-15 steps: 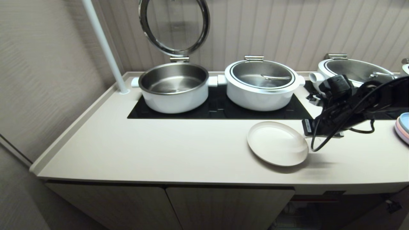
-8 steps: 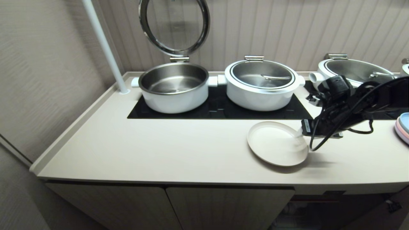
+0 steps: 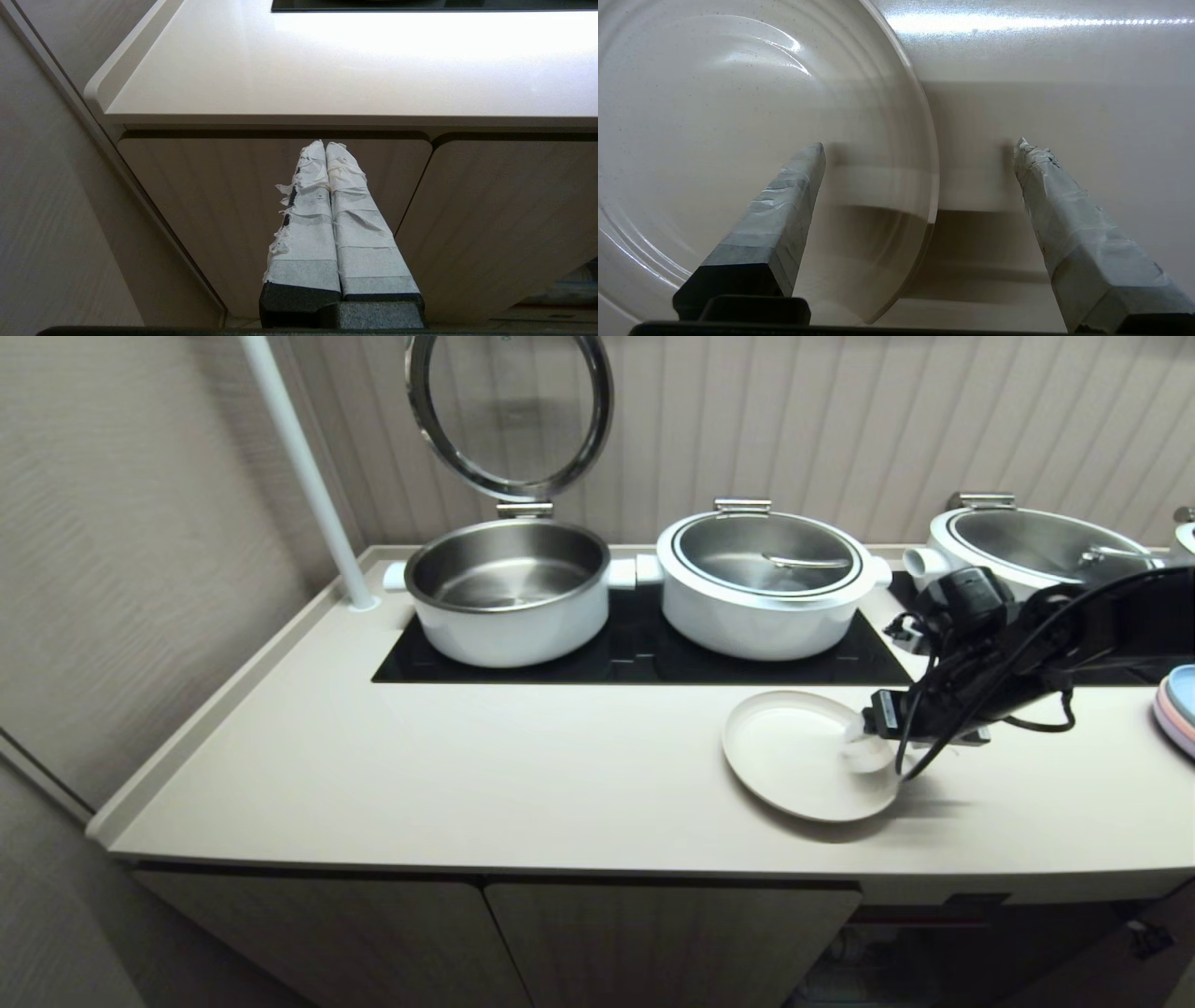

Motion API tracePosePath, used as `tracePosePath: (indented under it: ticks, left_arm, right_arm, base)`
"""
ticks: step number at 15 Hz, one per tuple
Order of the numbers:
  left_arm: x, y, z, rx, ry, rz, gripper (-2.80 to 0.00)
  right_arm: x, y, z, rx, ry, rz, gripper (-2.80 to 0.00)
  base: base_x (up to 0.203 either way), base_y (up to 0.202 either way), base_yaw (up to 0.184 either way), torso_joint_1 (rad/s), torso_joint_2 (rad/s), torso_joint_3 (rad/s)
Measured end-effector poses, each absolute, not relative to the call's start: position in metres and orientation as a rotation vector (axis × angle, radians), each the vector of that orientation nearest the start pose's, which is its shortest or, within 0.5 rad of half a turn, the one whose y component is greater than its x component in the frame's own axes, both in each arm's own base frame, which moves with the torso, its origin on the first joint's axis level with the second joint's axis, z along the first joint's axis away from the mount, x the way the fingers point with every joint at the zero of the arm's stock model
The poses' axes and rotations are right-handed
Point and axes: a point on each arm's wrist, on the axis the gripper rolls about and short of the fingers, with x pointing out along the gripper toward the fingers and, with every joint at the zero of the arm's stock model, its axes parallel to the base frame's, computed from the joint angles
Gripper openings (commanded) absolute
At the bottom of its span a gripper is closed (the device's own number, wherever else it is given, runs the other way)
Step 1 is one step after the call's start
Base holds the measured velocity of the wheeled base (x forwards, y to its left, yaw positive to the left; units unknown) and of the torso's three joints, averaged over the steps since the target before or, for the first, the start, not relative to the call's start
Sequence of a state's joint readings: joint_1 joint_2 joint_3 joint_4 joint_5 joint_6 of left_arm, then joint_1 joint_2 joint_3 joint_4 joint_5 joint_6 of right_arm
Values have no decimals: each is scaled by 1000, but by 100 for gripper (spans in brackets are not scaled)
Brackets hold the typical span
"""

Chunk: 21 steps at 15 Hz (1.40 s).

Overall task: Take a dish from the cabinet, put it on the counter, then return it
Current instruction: Pick up the plate from the table

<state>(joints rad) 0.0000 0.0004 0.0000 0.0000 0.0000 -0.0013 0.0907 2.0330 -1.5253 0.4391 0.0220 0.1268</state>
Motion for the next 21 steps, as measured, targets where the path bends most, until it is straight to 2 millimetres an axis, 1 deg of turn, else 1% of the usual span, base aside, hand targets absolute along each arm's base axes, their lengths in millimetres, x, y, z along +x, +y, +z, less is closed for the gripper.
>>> tracePosePath:
  ticks: [10, 21]
  left_arm:
    - [-23, 0, 75, -1, 0, 0, -280]
    - [-23, 0, 75, -1, 0, 0, -280]
  right_arm:
    - [394, 45, 158, 66, 954, 62, 0]
    - [397, 46, 153, 60, 966, 64, 0]
  base:
    - [0, 0, 0, 0, 0, 0]
    - [0, 0, 0, 0, 0, 0]
